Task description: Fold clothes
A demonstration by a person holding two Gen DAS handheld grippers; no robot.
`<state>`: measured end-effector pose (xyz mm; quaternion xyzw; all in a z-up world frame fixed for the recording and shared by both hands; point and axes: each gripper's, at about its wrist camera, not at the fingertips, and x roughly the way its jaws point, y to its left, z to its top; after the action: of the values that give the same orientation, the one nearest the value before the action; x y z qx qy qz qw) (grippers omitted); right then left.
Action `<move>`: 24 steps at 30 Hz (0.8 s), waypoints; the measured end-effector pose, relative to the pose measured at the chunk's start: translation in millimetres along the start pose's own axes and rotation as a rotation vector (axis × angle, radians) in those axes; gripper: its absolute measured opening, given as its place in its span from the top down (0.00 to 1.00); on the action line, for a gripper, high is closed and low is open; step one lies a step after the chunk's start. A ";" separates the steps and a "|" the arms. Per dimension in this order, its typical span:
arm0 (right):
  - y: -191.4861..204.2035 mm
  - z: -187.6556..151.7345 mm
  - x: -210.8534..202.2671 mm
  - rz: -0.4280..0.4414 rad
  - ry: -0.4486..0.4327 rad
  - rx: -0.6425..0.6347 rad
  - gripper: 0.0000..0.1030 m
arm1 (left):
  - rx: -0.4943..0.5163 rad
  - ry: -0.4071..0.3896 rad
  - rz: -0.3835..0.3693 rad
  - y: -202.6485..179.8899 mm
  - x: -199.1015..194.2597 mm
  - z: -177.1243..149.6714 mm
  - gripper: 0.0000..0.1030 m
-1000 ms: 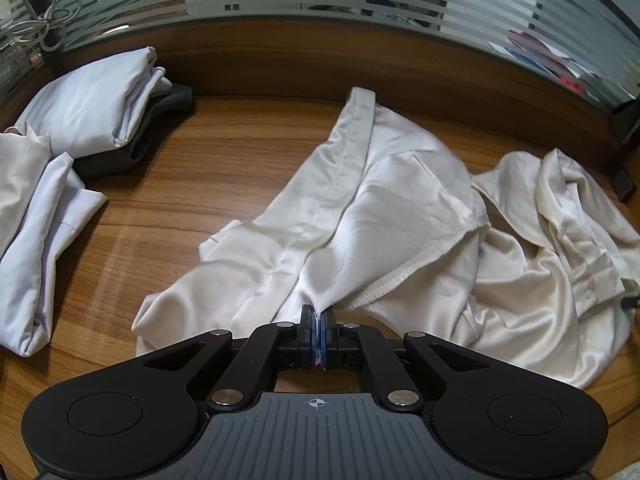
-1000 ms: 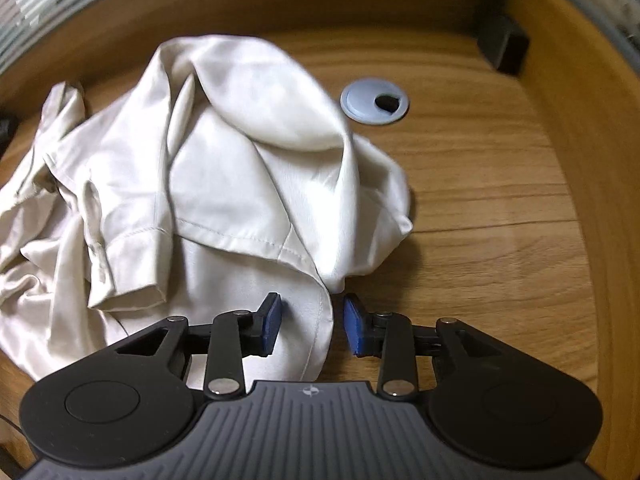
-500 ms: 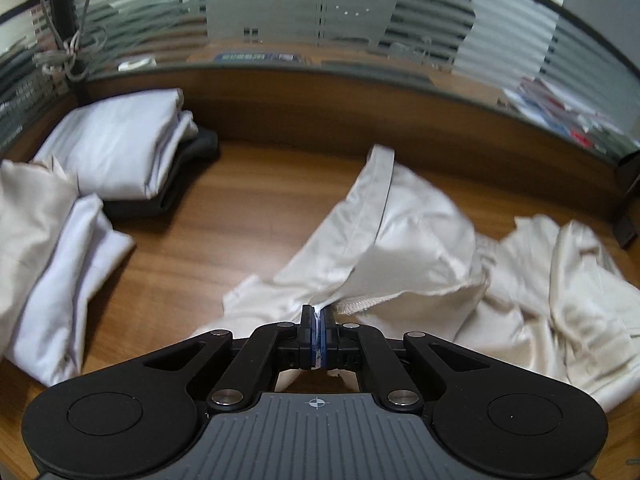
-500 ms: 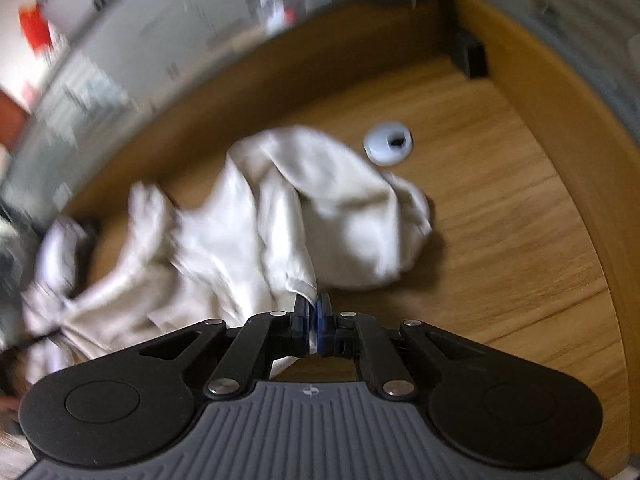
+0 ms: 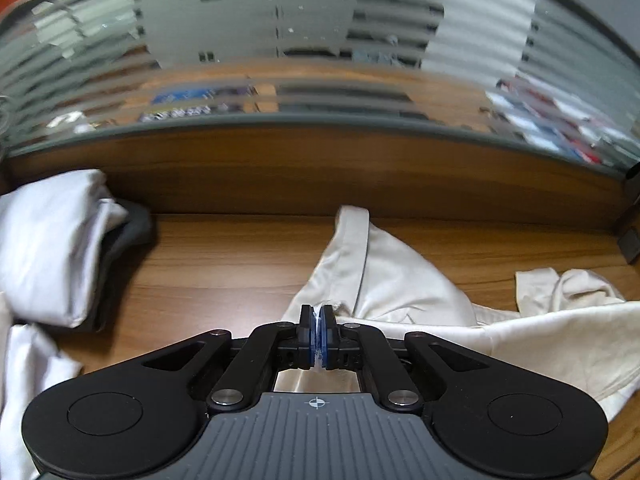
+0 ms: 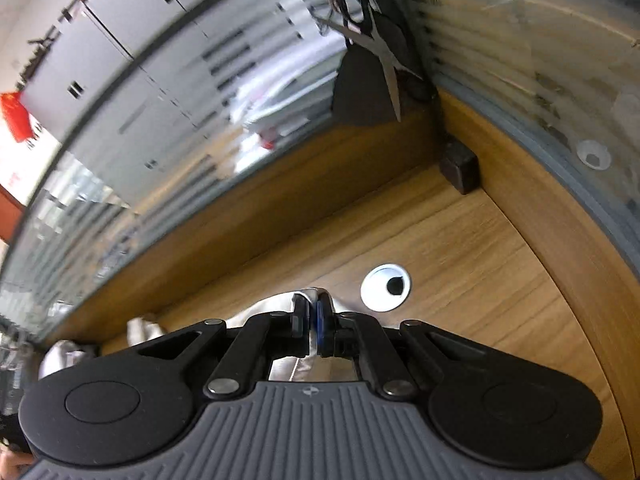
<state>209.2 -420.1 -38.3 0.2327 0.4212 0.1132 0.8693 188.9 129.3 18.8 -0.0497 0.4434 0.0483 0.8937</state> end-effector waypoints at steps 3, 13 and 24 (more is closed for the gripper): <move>-2.6 1.5 25.8 -0.040 0.033 -0.008 0.96 | 0.023 0.022 -0.011 -4.3 17.1 3.8 0.79; -13.9 -8.3 52.7 -0.099 0.095 -0.045 0.96 | 0.005 0.093 -0.079 -7.3 1.2 -33.8 0.56; -21.9 -26.3 32.4 -0.101 0.093 -0.045 0.96 | 0.120 0.212 -0.009 -22.1 5.3 -113.9 0.63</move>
<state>208.7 -418.2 -85.4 0.1859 0.4699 0.0892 0.8583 105.2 92.6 -53.0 -0.0028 0.5371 0.0123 0.8434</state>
